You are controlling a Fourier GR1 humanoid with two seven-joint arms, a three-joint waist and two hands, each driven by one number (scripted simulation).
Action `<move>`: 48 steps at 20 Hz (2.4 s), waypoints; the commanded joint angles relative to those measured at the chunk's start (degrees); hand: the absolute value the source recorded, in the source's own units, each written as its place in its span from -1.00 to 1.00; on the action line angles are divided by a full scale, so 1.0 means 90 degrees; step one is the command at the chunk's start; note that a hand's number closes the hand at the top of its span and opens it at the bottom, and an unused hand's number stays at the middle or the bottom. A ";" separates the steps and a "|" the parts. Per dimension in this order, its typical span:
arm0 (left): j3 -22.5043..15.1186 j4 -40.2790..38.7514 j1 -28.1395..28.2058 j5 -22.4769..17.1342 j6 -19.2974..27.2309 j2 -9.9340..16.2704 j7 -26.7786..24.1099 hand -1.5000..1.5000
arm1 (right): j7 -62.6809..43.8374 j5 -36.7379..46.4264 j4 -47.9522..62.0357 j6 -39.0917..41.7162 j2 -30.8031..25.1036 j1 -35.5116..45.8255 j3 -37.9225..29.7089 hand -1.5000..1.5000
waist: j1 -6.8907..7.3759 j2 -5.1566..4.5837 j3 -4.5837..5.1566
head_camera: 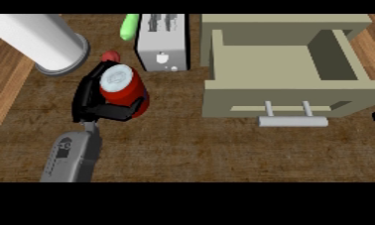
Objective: Pick up the can, place it into the drawer and close the drawer
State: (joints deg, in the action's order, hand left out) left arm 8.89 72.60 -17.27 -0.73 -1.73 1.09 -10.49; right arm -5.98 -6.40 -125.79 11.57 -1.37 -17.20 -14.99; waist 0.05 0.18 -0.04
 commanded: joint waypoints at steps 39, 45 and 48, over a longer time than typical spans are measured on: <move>-0.2689 -0.3661 -0.6989 -0.1458 0.3829 -0.0121 0.2415 1.00 | -0.0383 -0.0070 -0.0191 0.0052 0.0004 0.0300 0.0009 -1.00 | -0.0349 -0.0083 -0.0004; -0.3088 -0.4271 -0.7399 -0.1936 0.3923 -0.0121 0.2130 1.00 | -0.0488 0.0155 -0.0036 -0.0117 -0.0023 0.0696 0.0086 -1.00 | -0.0380 -0.0097 -0.0004; -0.3125 -0.4626 -0.7437 -0.2028 0.3779 -0.0121 0.1894 1.00 | 0.0331 0.0177 0.0450 0.0193 0.0076 0.0309 0.0006 -1.00 | -0.0396 -0.0106 -0.0010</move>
State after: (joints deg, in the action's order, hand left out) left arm -18.18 34.74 -83.11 -16.81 32.52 0.00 9.58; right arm -6.42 -6.02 -124.27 12.43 -1.46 -13.72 -15.53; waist -3.25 -0.60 -0.10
